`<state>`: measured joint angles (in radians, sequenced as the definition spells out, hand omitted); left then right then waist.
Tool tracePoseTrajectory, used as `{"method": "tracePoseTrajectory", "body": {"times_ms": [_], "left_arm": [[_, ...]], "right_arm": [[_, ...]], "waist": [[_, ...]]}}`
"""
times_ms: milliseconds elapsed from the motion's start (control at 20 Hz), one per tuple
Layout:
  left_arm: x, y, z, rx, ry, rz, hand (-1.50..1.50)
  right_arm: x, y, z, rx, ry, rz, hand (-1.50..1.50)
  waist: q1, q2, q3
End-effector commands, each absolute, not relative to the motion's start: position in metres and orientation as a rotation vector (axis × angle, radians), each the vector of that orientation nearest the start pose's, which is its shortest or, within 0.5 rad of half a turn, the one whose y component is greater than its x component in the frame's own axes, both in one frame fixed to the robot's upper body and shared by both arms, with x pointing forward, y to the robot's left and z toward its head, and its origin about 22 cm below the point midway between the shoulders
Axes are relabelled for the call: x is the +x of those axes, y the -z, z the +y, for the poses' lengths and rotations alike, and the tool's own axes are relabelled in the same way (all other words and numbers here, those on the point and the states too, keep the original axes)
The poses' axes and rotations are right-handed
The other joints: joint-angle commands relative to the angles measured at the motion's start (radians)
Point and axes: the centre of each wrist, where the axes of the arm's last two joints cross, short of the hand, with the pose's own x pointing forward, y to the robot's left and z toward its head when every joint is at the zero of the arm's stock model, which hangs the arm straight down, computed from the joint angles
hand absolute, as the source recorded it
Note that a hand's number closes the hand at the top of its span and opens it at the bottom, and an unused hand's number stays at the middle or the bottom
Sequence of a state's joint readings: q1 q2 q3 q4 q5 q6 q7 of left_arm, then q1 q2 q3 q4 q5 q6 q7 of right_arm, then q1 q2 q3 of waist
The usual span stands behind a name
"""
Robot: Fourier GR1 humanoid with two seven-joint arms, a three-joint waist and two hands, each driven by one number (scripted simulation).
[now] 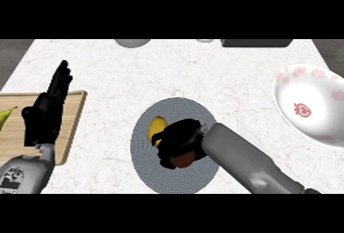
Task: Pick the cupcake from the placemat and place it in the bowl
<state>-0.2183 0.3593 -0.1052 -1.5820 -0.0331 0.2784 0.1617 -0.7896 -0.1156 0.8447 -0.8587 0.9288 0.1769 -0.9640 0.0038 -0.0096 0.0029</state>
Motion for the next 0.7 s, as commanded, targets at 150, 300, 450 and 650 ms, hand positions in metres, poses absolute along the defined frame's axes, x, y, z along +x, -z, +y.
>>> {"method": "tracePoseTrajectory", "body": {"times_ms": [150,300,450,650], "left_arm": [[0.276,-0.064,0.286,0.481,0.114,-1.582,0.00],[0.275,-0.067,0.299,0.528,0.081,-1.574,0.00],[0.272,-0.068,0.300,0.516,0.074,-1.573,0.00],[0.269,-0.065,0.303,0.522,0.072,-1.569,0.00]], "right_arm": [[0.299,0.072,-0.125,-0.269,3.147,2.256,1.50],[0.273,0.086,-0.130,-0.115,3.176,2.492,1.50],[0.254,0.076,-0.119,0.004,3.056,2.730,1.50],[0.229,0.053,-0.103,0.001,2.695,3.234,1.50]], "waist": [[-0.116,-0.021,-0.006],[-0.152,-0.034,-0.007],[-0.150,-0.038,-0.008],[-0.160,-0.035,-0.008]]}}
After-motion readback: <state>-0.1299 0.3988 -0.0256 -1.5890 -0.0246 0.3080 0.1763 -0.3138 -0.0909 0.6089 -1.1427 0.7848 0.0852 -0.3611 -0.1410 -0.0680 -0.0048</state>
